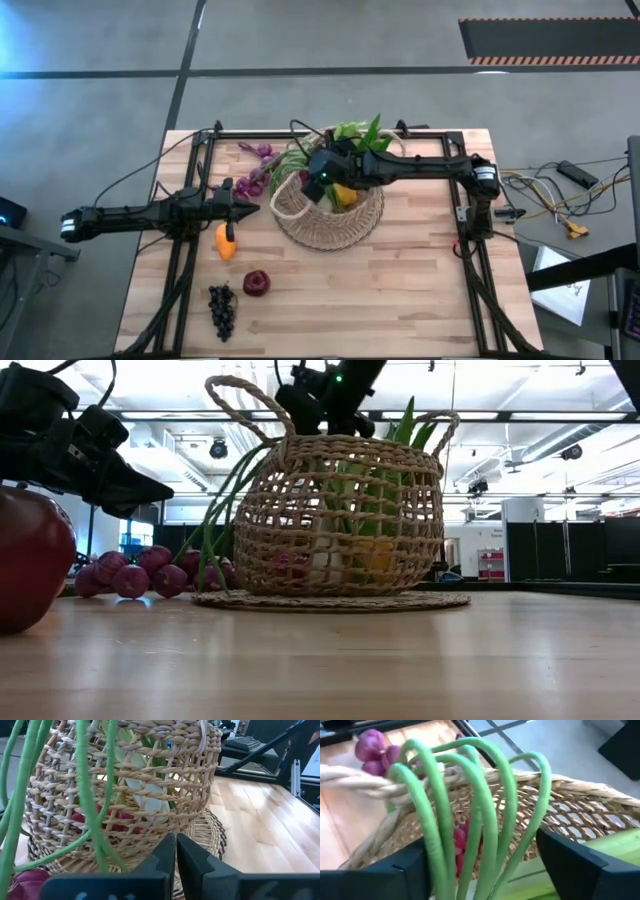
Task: Build produce basket
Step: Put the string beans into the basket
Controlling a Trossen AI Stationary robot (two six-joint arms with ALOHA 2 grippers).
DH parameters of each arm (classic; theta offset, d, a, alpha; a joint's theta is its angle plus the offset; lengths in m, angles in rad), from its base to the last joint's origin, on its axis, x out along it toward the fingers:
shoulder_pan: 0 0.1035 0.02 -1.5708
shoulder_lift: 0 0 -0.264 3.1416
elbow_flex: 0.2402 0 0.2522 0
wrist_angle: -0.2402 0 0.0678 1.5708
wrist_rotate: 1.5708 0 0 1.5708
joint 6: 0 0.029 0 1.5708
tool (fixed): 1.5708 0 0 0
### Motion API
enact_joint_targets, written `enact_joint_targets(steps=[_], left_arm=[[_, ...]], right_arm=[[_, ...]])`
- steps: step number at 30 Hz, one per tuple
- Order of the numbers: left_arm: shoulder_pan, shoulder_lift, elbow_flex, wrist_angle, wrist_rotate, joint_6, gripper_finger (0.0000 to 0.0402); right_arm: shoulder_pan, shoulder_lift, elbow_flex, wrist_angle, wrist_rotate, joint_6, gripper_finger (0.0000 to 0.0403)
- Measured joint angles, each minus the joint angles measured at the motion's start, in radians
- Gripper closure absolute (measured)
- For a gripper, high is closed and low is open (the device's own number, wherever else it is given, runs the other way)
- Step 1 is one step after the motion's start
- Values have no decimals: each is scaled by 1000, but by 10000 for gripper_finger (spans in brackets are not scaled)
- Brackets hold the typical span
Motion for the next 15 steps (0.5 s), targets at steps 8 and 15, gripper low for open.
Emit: enact_joint_targets(steps=[8, 15], left_arm=[[0, 0, 0, -1, 0, 0, 402], [0, 0, 0, 0, 0, 0, 402]], right_arm=[[-24, 0, -12, -6, 1, 39, 245], [-6, -70, -12, 28, 14, 50, 377]])
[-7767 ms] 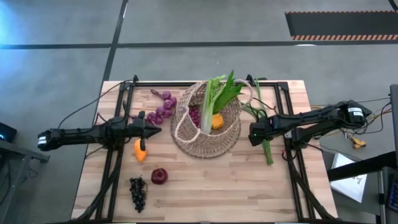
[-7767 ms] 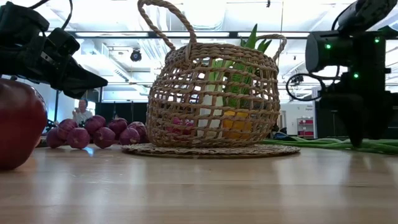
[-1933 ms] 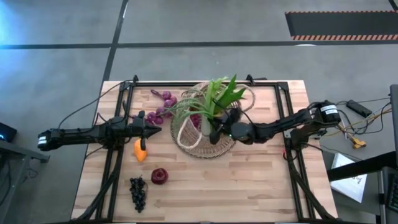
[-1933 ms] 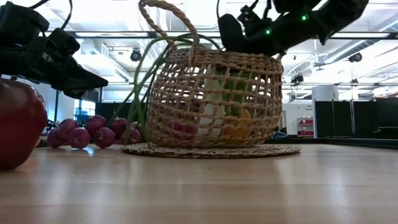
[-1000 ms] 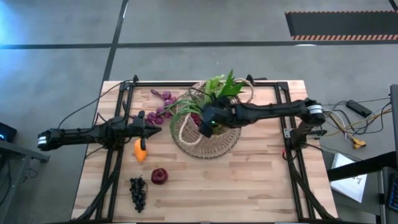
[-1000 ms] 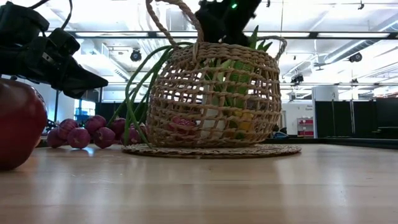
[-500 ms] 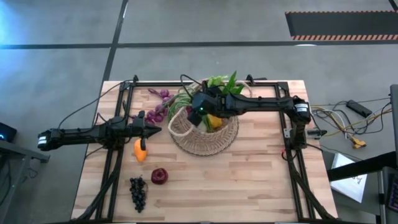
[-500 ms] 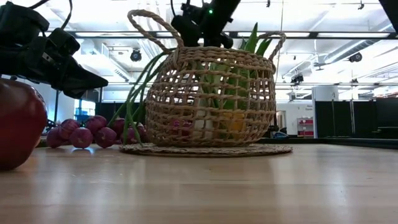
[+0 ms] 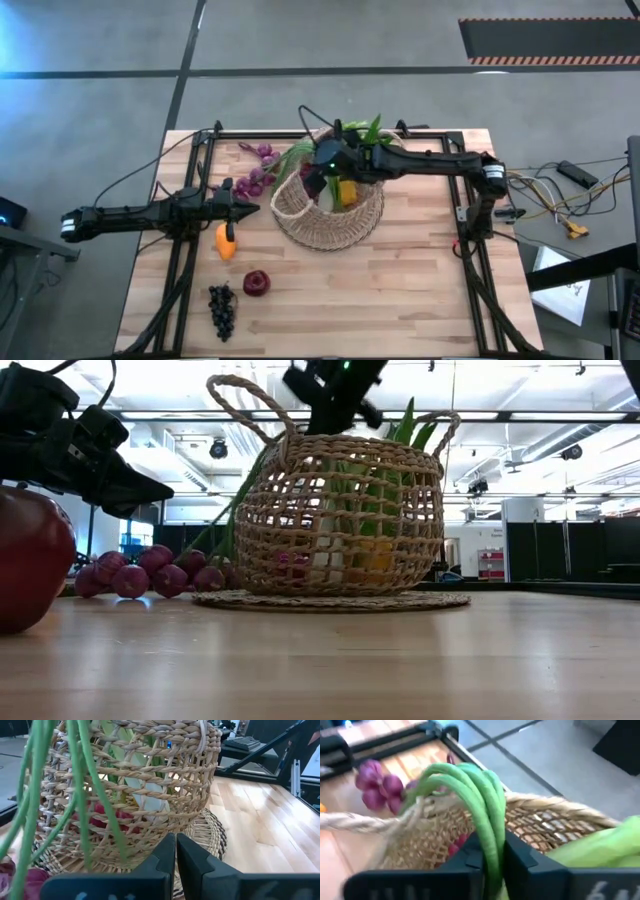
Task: Build produce basket
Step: Put the string beans into the basket, then put the red apple into the basket
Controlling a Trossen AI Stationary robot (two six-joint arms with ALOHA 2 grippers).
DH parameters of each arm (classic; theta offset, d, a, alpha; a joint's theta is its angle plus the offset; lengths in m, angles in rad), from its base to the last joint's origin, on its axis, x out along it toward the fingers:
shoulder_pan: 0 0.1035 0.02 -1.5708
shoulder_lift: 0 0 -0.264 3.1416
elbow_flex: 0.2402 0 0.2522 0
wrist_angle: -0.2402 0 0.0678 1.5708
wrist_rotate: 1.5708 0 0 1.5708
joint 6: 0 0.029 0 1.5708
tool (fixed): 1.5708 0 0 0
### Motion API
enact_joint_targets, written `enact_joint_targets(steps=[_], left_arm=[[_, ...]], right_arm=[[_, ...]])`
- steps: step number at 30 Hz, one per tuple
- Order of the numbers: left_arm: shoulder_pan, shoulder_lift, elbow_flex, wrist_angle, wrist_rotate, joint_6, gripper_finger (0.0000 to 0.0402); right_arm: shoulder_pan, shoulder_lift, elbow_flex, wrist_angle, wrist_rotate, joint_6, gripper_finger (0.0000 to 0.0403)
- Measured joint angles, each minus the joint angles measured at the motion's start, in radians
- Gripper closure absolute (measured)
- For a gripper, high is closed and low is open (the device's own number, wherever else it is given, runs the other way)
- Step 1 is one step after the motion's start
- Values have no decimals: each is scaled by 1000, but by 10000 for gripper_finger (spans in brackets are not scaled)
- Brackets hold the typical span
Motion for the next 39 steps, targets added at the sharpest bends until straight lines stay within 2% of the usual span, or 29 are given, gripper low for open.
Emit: enact_joint_targets(steps=[7, 14, 21, 26, 30, 35, 39], left_arm=[[0, 0, 0, 0, 0, 0, 402], [0, 0, 0, 0, 0, 0, 402], [0, 1, 0, 0, 0, 0, 402], [0, 0, 0, 0, 0, 0, 402], [0, 0, 0, 0, 0, 0, 402], [0, 0, 0, 0, 0, 0, 402], [0, 0, 0, -1, 0, 0, 402]], right_arm=[[112, -48, -33, 19, 184, 51, 379], [208, -110, -235, 83, 331, 204, 382], [211, -147, -387, 121, 344, 330, 373], [211, -136, -426, 194, 339, 243, 341], [211, -147, -413, 188, 351, 154, 295], [212, -211, -366, 186, 367, 39, 232], [214, -281, -363, 138, 365, 40, 200]])
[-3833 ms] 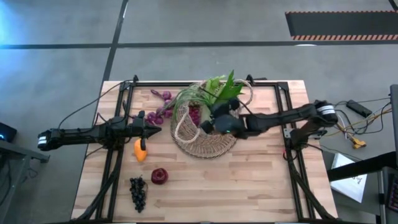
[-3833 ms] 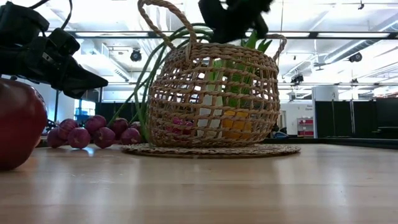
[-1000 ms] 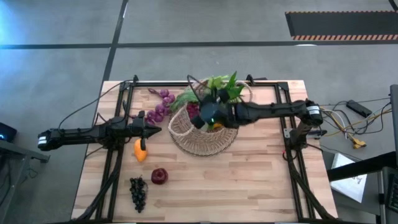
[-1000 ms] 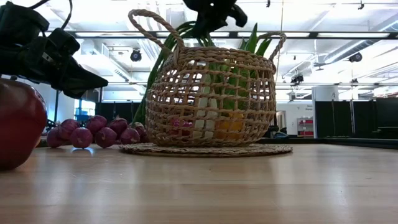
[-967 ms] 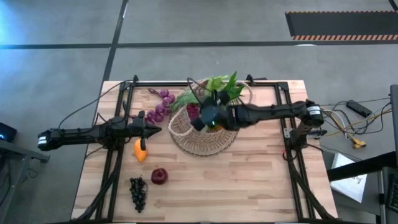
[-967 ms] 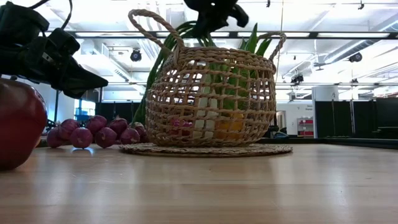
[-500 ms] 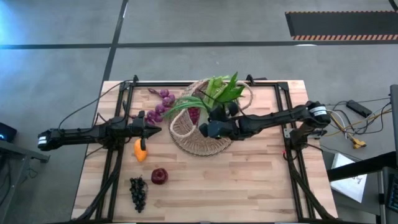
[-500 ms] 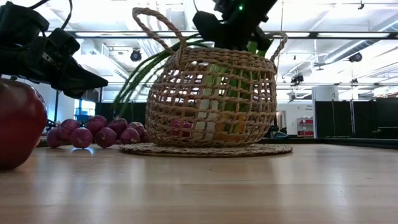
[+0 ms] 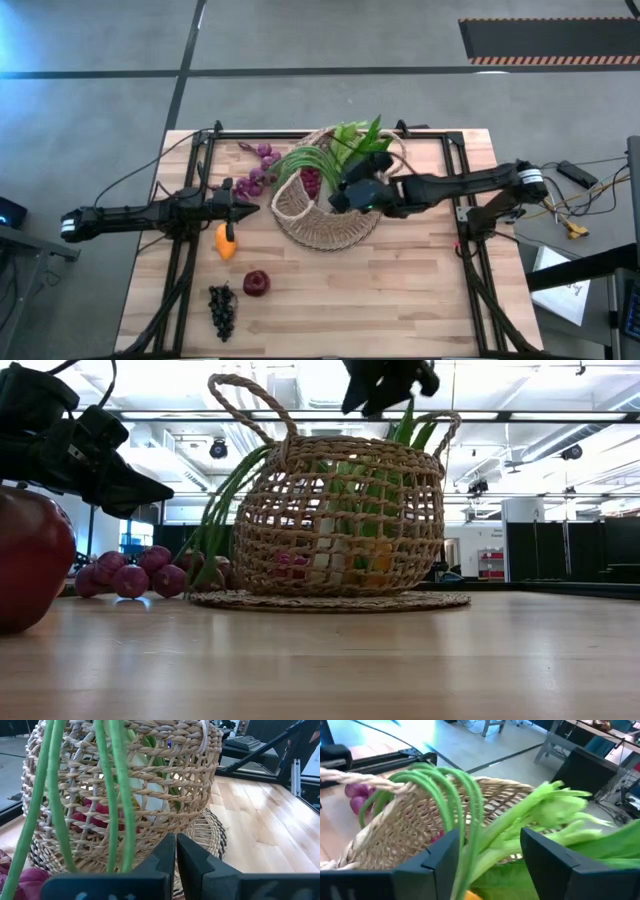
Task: Build produce basket
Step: Put the red apple into the basket
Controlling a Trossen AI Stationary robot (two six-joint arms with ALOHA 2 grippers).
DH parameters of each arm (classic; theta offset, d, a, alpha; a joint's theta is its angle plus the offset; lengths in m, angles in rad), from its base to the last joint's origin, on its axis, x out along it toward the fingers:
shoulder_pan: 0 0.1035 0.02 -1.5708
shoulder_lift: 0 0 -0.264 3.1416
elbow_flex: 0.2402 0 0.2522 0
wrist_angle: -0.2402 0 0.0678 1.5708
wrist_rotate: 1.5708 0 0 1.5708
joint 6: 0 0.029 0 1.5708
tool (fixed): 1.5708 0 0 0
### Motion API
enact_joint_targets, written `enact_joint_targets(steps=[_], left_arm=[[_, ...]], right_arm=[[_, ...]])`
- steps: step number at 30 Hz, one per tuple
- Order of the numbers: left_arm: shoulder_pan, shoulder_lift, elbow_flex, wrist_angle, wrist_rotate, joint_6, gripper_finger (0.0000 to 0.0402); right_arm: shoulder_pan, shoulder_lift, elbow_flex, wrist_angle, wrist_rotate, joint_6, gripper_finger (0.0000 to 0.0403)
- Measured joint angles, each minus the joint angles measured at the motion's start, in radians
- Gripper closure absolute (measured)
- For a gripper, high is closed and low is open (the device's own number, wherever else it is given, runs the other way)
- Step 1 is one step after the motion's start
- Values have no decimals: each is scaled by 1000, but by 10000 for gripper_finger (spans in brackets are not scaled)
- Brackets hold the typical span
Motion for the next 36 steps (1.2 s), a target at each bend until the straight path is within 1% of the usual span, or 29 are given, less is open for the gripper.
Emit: enact_joint_targets(steps=[2, 5, 10, 15, 18, 20, 22, 24, 29, 31, 34, 36], left_arm=[[0, 0, 0, 1, 0, 0, 402], [0, 0, 0, 1, 0, 0, 402], [0, 0, 0, 1, 0, 0, 402], [0, 0, 0, 1, 0, 0, 402], [0, 0, 0, 1, 0, 0, 402], [0, 0, 0, 1, 0, 0, 402], [0, 0, 0, 1, 0, 0, 402], [0, 0, 0, 0, 0, 0, 402], [0, 0, 0, 1, 0, 0, 402], [0, 0, 0, 1, 0, 0, 402], [0, -1, 0, 1, 0, 0, 402], [0, -1, 0, 1, 0, 0, 402]], right_arm=[[9, -36, -3, -31, -12, 28, 191], [55, -68, -14, -38, -65, 13, 187], [205, -31, -41, 22, -153, -68, 192], [318, 88, -65, 142, -300, -133, 194], [343, 184, -65, 256, -389, -137, 183], [344, 241, -56, 333, -449, -144, 168], [342, 302, -27, 395, -505, -158, 146], [337, 365, 9, 434, -534, -173, 121], [328, 516, 164, 469, -545, -245, 53], [321, 575, 243, 454, -572, -277, 30], [303, 664, 374, 409, -654, -314, 12], [290, 724, 463, 377, -685, -341, 7]])
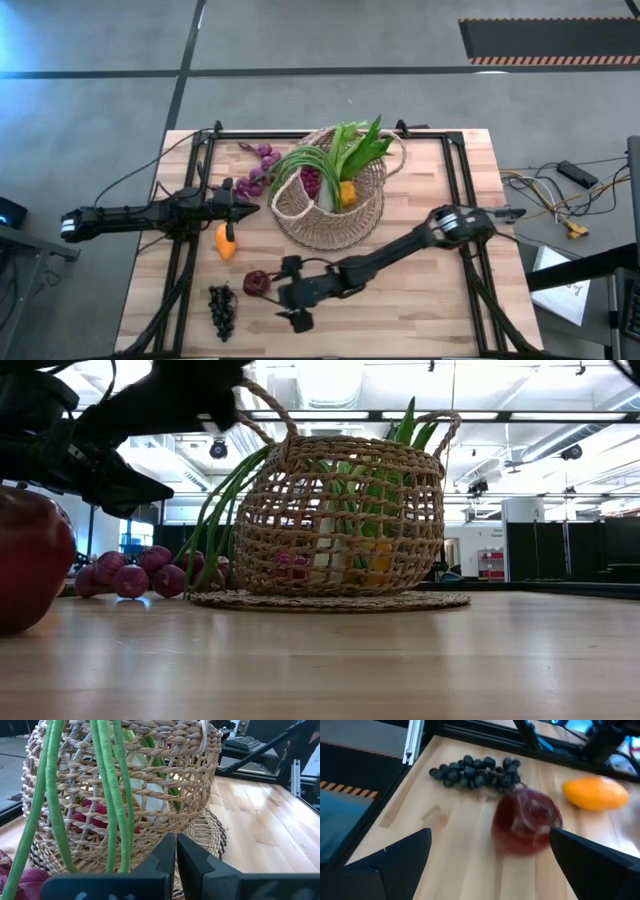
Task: Build produce basket
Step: Put the red apple into the basket
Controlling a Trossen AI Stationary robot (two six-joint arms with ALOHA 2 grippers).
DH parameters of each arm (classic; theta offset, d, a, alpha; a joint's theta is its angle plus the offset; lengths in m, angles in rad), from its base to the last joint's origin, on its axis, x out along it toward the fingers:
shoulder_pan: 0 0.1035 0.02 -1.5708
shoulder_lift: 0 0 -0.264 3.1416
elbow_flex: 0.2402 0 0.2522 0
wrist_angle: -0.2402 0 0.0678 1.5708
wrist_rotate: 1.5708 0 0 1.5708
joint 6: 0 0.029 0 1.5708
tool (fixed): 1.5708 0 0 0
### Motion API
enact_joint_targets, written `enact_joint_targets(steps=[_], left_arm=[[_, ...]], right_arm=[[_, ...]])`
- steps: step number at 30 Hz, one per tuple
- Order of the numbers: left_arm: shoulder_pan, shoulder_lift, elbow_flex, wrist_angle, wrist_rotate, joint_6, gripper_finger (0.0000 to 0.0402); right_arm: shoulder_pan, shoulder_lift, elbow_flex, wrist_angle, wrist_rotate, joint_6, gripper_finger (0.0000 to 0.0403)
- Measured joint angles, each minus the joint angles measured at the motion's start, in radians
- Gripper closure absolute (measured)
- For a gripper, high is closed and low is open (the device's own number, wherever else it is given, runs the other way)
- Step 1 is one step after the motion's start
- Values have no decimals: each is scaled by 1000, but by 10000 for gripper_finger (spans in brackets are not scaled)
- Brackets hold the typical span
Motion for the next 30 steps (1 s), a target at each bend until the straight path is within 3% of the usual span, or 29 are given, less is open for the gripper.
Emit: enact_joint_targets(steps=[5, 8, 16, 23, 30], left_arm=[[0, 0, 0, 0, 0, 0, 402], [0, 0, 0, 0, 0, 0, 402], [0, 0, 0, 0, 0, 0, 402], [0, 0, 0, 0, 0, 0, 402], [0, 0, 0, 0, 0, 0, 402]], right_arm=[[-40, 126, 205, -81, -15, -45, 5], [-67, 176, 302, -125, -80, -24, 3], [-109, 289, 486, -205, -174, -9, 3], [-133, 324, 505, -238, -263, 9, 3], [-135, 347, 505, -296, -285, -18, 3]])
